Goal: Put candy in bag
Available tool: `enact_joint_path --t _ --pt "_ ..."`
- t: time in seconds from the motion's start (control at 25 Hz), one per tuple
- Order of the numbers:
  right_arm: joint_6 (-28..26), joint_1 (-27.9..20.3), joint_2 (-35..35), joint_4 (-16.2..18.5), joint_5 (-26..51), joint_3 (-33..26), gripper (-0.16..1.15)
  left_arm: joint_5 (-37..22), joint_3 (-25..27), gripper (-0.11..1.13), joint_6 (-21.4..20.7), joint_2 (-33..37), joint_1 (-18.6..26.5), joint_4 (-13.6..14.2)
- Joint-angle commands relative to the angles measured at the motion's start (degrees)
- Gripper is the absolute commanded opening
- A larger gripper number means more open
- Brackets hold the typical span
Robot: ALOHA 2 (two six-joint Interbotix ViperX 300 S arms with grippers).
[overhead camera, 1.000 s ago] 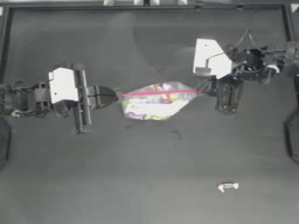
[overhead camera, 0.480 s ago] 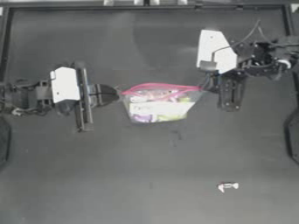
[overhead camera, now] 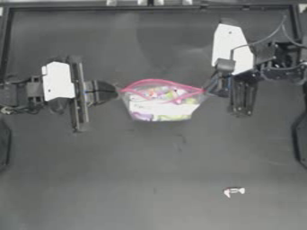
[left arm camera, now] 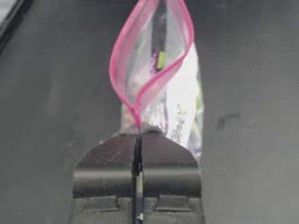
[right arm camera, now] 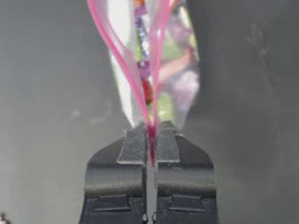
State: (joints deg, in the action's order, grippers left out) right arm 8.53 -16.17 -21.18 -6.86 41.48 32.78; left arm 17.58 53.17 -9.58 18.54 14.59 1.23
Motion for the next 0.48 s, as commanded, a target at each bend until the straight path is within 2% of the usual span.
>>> enact_joint_path --t 0.04,0.48 --pt "-0.62 1.85 -1.32 0.09 -0.44 -2.29 0.06 -0.79 -1.23 0.04 -0.09 2.55 -1.05 -0.26" --pt "-3.96 5.98 -1.05 1.14 -4.31 0.35 0.06 -2.29 -0.97 0.04 -0.09 2.72 -4.48 -2.11"
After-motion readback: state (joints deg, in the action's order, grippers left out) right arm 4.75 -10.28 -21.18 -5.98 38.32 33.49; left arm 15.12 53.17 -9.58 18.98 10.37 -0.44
